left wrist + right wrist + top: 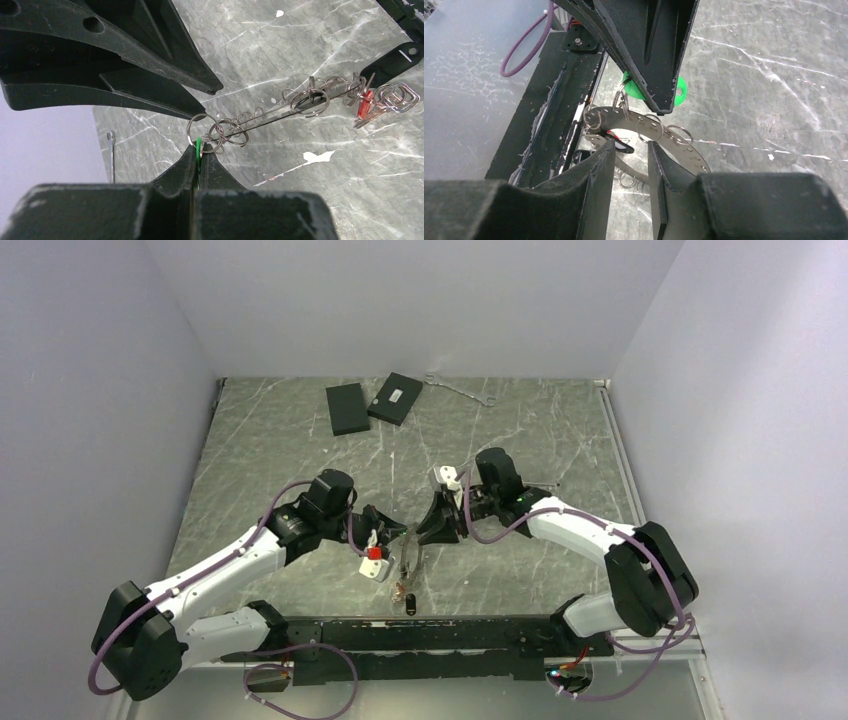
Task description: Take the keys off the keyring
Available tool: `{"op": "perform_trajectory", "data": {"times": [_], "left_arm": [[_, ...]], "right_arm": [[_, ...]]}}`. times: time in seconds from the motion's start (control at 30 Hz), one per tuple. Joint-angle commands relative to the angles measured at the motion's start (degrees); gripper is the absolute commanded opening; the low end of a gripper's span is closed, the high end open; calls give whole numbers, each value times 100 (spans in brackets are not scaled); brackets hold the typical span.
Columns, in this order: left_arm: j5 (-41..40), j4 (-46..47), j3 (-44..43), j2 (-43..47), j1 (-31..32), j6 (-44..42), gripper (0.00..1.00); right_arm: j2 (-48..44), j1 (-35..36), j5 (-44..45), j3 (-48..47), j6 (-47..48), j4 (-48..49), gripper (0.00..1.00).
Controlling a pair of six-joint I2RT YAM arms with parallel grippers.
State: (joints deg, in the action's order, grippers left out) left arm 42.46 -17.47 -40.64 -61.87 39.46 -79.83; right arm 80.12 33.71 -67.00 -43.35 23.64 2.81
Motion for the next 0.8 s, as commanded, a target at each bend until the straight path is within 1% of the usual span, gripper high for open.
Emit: {"op": "perform_trajectory", "data": {"times": [0.0,0.13,0.27,0.6,0.77], "left_arm": [[131,46,-181,41,22,68,0],[98,47,-185,34,34,101,0],[80,69,-182,33,35,166,0],[46,67,-198,43,35,220,0],[20,77,-190,67,35,272,0]], "right_arm": [[-177,109,99,172,-740,992,33],[-135,214,197,165,-915,1204,33],[-89,278,241,213,-1252,1646,34],[36,466,447,221,-967,1565,35],[108,510,546,327,-1014,1752,40]]}}
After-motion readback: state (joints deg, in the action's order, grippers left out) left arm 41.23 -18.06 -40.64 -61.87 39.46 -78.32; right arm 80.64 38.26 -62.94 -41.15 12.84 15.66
